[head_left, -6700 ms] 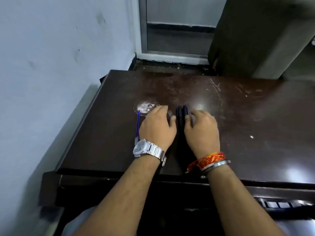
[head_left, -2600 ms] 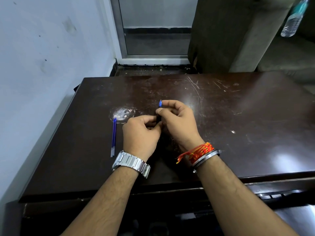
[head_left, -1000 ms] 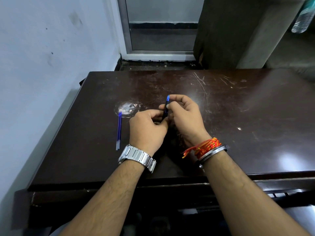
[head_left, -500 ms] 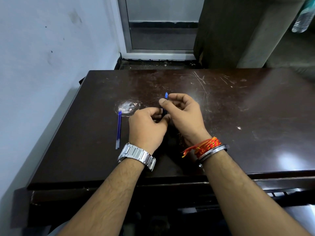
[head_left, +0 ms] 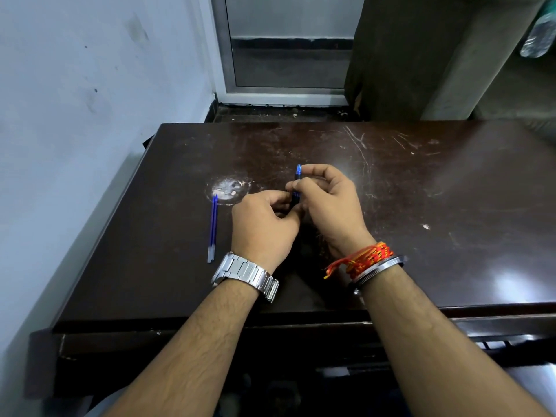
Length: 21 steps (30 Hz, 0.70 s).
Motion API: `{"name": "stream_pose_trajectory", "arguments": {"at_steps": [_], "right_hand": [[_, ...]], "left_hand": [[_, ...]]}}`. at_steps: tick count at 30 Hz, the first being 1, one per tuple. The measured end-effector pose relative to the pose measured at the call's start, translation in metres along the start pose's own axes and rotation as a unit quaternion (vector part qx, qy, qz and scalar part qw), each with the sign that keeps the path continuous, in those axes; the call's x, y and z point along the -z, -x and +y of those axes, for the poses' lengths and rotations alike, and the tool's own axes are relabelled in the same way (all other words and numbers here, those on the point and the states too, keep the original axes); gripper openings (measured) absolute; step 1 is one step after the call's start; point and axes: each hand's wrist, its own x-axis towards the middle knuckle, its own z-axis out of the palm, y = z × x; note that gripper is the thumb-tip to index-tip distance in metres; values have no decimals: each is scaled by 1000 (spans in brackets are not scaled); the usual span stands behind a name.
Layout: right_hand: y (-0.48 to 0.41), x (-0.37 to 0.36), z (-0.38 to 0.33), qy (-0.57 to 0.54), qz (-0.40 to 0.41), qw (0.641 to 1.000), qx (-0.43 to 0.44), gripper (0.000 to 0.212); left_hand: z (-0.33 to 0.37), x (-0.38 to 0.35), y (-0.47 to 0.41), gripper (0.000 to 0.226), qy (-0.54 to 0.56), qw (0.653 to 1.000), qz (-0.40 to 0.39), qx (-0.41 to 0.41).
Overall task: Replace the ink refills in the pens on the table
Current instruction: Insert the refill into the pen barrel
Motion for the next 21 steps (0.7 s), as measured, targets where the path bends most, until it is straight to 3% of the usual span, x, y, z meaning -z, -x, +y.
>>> {"name": "stream_pose_trajectory", "arguments": {"at_steps": [21], "right_hand": [[0, 1, -1, 19, 6, 1000, 13, 22]], "left_hand": [[1, 1, 0, 16, 1, 1000, 0, 5]]}}
